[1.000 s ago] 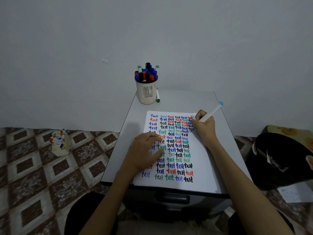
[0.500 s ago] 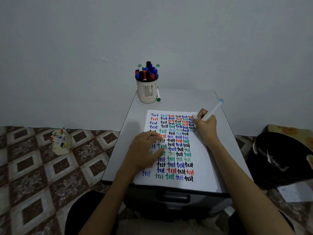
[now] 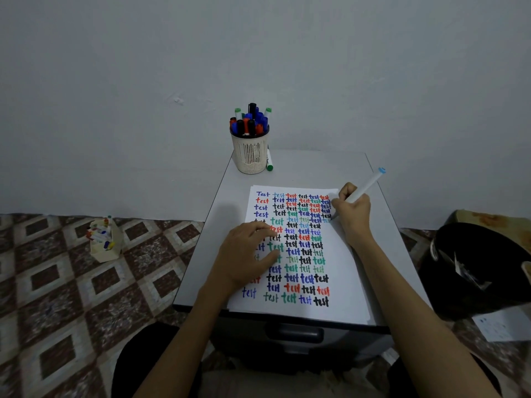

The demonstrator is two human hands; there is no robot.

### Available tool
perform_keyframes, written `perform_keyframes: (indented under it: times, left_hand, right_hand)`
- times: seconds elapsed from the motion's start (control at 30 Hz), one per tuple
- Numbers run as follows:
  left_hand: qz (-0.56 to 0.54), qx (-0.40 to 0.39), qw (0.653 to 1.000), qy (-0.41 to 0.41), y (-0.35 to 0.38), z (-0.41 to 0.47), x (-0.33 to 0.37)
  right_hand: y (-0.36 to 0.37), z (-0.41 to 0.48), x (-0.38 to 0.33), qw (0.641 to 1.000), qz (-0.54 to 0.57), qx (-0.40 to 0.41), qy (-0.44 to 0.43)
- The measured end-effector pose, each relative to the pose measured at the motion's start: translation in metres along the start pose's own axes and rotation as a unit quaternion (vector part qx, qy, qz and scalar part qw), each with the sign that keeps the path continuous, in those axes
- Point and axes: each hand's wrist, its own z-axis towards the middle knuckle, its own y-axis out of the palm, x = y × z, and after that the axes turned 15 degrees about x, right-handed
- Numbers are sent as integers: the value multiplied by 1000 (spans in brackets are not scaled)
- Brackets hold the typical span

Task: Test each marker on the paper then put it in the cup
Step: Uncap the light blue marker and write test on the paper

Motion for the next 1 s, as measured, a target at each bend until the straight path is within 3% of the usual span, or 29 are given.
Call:
perform_keyframes:
  times: [0.4, 0.57, 0.73, 1.0]
  left_hand:
    - [-6, 7, 1000, 3, 0, 1, 0]
    - [8, 43, 999, 11, -2, 1, 1]
    - [31, 55, 998, -20, -6, 0, 1]
    - [-143, 100, 977, -118, -8, 1, 1]
  right_hand:
    - [0, 3, 3, 1000, 5, -25, 11]
    - [-8, 9, 4, 992, 92, 46, 67]
    - [-7, 9, 4, 983, 147, 52, 100]
    - [-9, -7, -12, 977, 193, -21, 85]
